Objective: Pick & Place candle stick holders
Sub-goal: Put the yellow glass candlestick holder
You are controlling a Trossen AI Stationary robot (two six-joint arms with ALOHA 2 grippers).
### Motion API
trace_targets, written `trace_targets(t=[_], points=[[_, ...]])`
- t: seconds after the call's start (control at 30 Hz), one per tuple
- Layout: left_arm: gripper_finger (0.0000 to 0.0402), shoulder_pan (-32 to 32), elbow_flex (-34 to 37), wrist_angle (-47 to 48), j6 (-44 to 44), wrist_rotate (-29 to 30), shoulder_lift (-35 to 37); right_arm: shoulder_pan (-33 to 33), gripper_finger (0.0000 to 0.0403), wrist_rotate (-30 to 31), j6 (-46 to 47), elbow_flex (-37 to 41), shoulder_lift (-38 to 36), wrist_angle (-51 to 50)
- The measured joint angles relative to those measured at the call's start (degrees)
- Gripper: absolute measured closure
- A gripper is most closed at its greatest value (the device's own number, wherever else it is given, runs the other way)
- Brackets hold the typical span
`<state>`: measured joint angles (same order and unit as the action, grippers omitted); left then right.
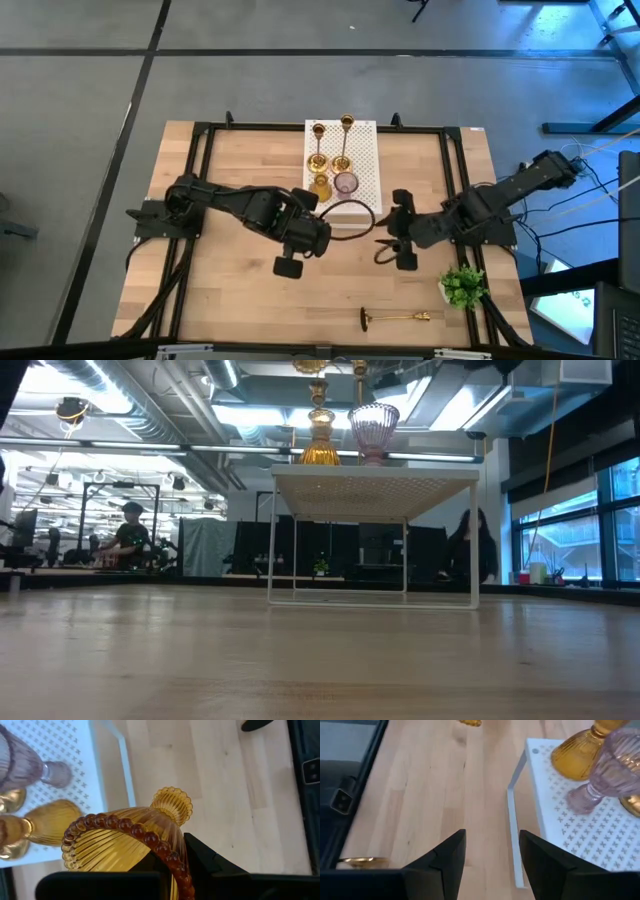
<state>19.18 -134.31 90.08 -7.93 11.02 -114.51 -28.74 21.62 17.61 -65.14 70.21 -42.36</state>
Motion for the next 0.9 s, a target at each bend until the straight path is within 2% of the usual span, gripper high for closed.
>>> trace_targets(t=[0.2, 0.37, 0.57, 0.67, 0.77, 0.83, 0.9], points=[[0.0380, 1.2, 0.1, -0.1, 1.3, 0.5, -0.9, 2.3, 0.0217, -1.1, 0.3, 1.4, 0.1, 0.9], [0.0380, 3.9, 0.1, -0.1, 3.7, 4.7, -1.0, 2.2, 0.0217, -1.6, 1.5, 2.4, 0.2, 3.1], [0.0380, 6.8, 0.1, -0.2, 1.0, 5.3, -1.0, 2.0, 0.0217, -8.5, -1.4, 5.0, 0.8, 14.5], [0.0380, 8.4, 0.1, -1.8, 0.8, 3.0, -1.0, 1.9, 0.0217, -11.2, -3.5, 5.0, 2.3, 20.5], [0.0380, 9.6, 0.1, -5.7, 1.5, -2.2, -1.0, 1.9, 0.0217, -13.2, -6.2, 5.0, 4.0, 26.1], [0.0380, 10.2, 0.1, -9.4, 2.4, -5.5, -1.0, 1.7, 0.0217, -13.4, -11.4, 5.0, 5.0, 29.0], [0.0380, 10.8, 0.4, -13.1, 3.6, -8.1, -1.0, 1.2, 0.0217, -13.3, -21.0, 5.0, 6.1, 30.1]])
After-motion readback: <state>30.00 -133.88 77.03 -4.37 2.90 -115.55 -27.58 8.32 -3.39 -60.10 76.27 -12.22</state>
